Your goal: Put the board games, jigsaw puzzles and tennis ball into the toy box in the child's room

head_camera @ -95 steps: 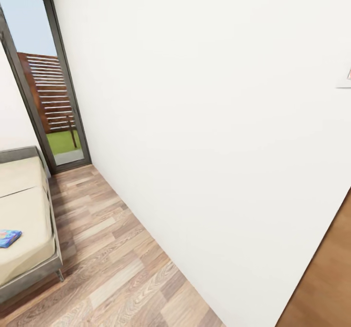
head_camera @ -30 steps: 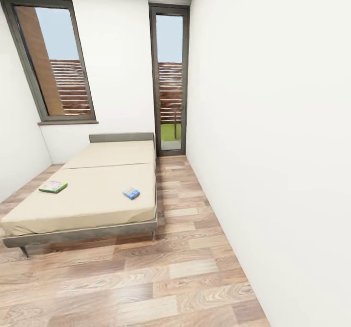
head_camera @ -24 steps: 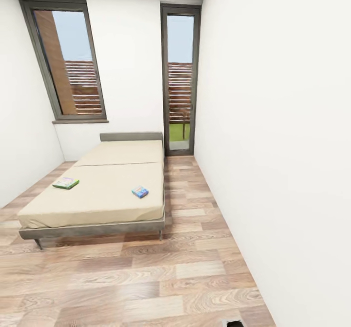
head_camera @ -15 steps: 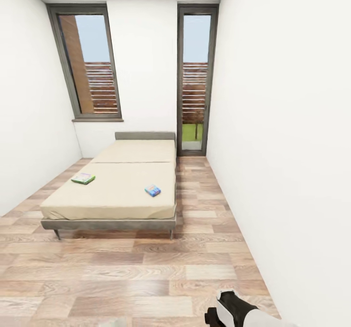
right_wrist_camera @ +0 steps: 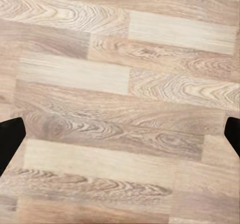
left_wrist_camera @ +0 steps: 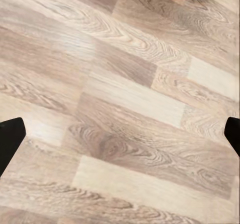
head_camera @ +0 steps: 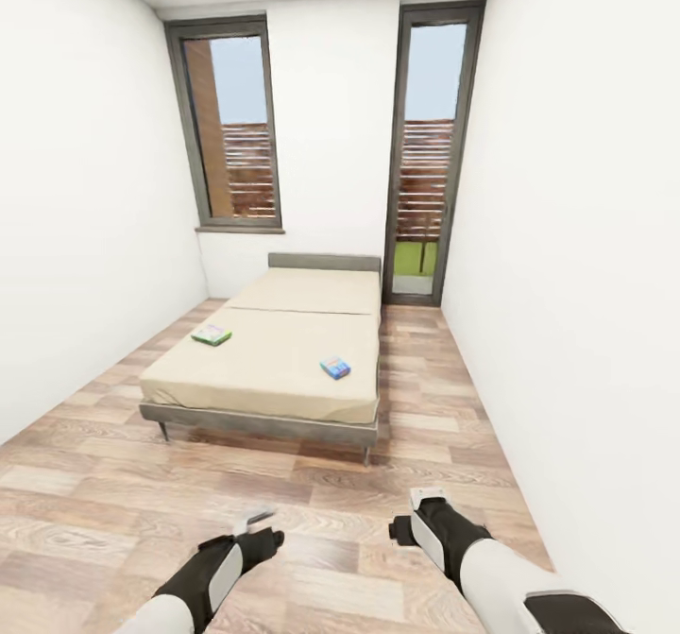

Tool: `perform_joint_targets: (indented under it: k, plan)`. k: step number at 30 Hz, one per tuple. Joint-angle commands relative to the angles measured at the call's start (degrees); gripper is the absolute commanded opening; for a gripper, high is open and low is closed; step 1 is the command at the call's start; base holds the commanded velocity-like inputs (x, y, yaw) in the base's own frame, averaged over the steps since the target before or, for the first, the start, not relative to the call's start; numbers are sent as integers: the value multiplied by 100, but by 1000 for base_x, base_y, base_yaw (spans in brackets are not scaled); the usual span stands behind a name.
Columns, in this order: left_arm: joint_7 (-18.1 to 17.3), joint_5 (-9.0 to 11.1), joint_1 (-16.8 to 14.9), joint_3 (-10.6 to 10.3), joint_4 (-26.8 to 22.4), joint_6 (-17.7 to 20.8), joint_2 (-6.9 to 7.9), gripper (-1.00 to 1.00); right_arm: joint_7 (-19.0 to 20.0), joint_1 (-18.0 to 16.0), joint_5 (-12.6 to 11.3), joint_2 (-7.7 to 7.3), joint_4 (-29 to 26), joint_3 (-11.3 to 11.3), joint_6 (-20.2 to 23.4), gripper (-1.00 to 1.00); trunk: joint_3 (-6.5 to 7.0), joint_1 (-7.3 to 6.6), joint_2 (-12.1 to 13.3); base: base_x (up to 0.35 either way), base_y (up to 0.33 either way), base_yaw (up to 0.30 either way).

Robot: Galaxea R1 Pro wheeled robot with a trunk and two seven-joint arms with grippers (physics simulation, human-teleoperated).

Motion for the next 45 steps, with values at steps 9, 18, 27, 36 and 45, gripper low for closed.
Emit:
perform_joint_targets:
  k: [9, 18, 27, 36, 45]
  plan:
    - [-9, 310, -176, -21, -800, 327, -66, 100, -18, -34, -23, -44, -727, -18, 385, 100, -8, 0, -3, 0, 0, 300]
    - [-31, 479, -146, -33, -1124, 663, -173, 100, -15, -20, -42, -70, -1201, -49, 631, 100, -8, 0, -3, 0, 0, 292]
    - [-94, 701, -128, -43, -1251, 822, -209, 100, -3, -6, -47, -96, -1393, -59, 691, 100, -8, 0, -3, 23, 0, 137]
    - [-752, 802, 35, -377, -1585, 890, -215, 100, 422, 4, -59, -290, -1534, -64, 712, 100, -8, 0, -3, 189, 0, 39]
    - [-1109, 839, 211, -686, -1929, 1010, -198, 100, 1635, 13, -58, -647, -1751, -57, 718, 100, -8, 0, -3, 295, 0, 11]
